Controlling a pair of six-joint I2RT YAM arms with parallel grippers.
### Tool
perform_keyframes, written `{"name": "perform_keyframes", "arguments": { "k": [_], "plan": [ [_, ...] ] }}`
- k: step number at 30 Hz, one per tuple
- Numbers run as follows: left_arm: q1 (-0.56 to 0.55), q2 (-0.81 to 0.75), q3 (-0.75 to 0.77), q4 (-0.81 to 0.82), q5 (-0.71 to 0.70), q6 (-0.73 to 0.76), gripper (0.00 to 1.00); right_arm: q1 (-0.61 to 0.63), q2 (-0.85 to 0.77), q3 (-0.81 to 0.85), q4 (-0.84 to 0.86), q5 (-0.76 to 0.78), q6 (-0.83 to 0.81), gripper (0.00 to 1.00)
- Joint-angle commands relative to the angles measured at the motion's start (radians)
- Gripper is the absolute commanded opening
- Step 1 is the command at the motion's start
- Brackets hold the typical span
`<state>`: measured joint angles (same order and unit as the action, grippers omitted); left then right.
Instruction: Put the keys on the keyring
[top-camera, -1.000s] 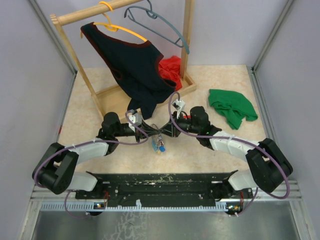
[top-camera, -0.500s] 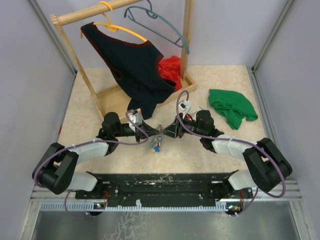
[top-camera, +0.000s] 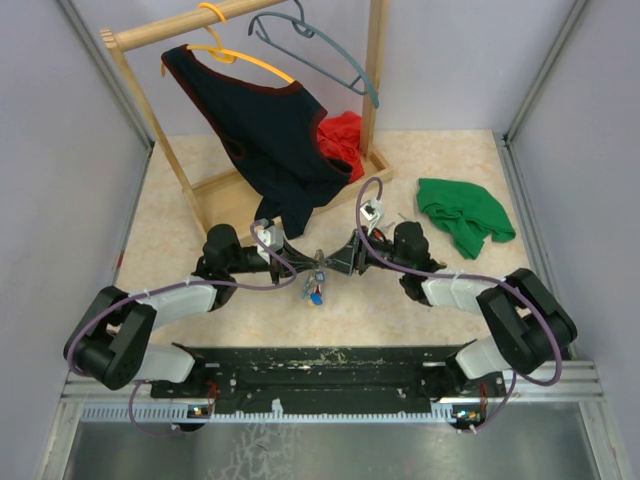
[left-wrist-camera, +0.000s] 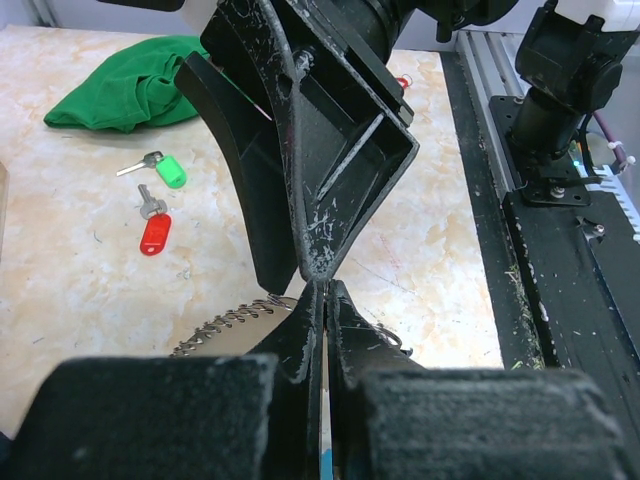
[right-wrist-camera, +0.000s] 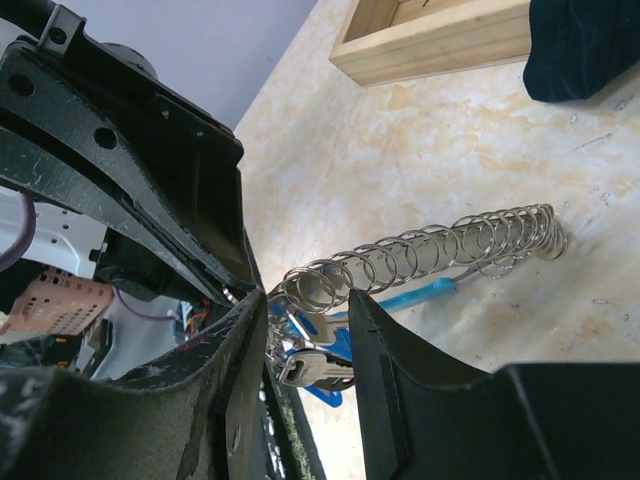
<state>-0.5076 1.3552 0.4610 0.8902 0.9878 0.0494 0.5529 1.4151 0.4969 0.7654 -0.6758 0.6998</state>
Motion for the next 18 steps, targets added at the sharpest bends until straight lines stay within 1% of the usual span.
{"name": "perform_keyframes", "arguments": {
  "k": [1, 5, 10, 14, 18],
  "plan": [
    [0.004, -0.016, -0.005, 0.037, 0.015, -0.001, 0.00, -0.007, 0.028, 0.003, 0.131, -0.033, 0.031, 0.40],
    [0.004, -0.011, -0.006, 0.050, 0.024, -0.009, 0.00, -0.007, 0.069, 0.005, 0.212, -0.067, 0.070, 0.39],
    [0.004, -0.008, -0.007, 0.055, 0.025, -0.011, 0.00, -0.007, 0.108, -0.001, 0.312, -0.103, 0.128, 0.35],
    [0.004, -0.007, -0.007, 0.055, 0.020, -0.010, 0.00, -0.007, 0.105, -0.006, 0.349, -0.125, 0.157, 0.26],
    [0.004, -0.008, -0.008, 0.047, 0.012, -0.004, 0.00, -0.006, 0.088, -0.011, 0.352, -0.143, 0.162, 0.21]
  ]
}}
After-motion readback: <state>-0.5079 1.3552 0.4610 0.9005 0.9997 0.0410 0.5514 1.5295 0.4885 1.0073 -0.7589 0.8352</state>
